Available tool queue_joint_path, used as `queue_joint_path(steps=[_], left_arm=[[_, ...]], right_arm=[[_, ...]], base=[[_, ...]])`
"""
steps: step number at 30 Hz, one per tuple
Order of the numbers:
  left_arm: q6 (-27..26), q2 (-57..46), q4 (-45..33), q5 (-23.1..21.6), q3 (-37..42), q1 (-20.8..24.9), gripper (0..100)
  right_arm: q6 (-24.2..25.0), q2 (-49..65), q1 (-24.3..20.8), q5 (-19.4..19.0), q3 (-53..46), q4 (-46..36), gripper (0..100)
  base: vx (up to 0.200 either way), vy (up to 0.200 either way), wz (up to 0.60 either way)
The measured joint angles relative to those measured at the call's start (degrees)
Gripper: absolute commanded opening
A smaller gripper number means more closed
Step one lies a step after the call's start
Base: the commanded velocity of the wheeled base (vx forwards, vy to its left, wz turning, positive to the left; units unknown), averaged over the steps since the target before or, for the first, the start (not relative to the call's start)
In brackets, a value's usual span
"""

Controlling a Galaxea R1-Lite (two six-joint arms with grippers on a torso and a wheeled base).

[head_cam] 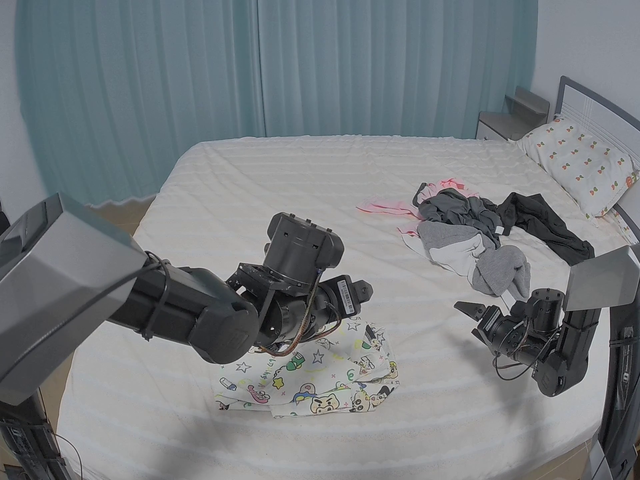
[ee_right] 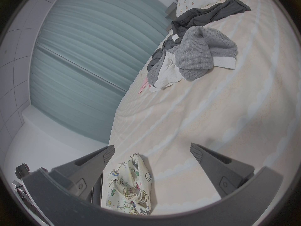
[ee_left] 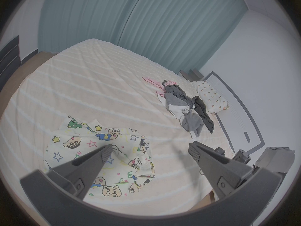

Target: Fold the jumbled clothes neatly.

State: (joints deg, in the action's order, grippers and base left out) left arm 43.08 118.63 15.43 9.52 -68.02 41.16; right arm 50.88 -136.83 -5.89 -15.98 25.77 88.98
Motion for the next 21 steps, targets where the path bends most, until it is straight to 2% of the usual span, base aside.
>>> queue_joint_path(steps=[7,13,21], left_arm=[[1.56,-5.51,0.05,-0.60,5.49,-2.74,100],[6.60,-12.42,2.52,-2.35,16.90,-5.49,100],[14.70,-17.49,17.14,-7.94,30.51,-7.29,100]], right_arm=[[-0.04,-0.05,-0.61,0.11,-0.23,0.00,100],[-0.41,-0.09,-1.99,0.37,-0.74,0.02,100],[-1.01,-0.13,-3.58,0.72,-1.63,0.00,100]], base=[[0.000,0.000,0.00],[-0.200,0.000,0.00],[0.000,0.000,0.00]])
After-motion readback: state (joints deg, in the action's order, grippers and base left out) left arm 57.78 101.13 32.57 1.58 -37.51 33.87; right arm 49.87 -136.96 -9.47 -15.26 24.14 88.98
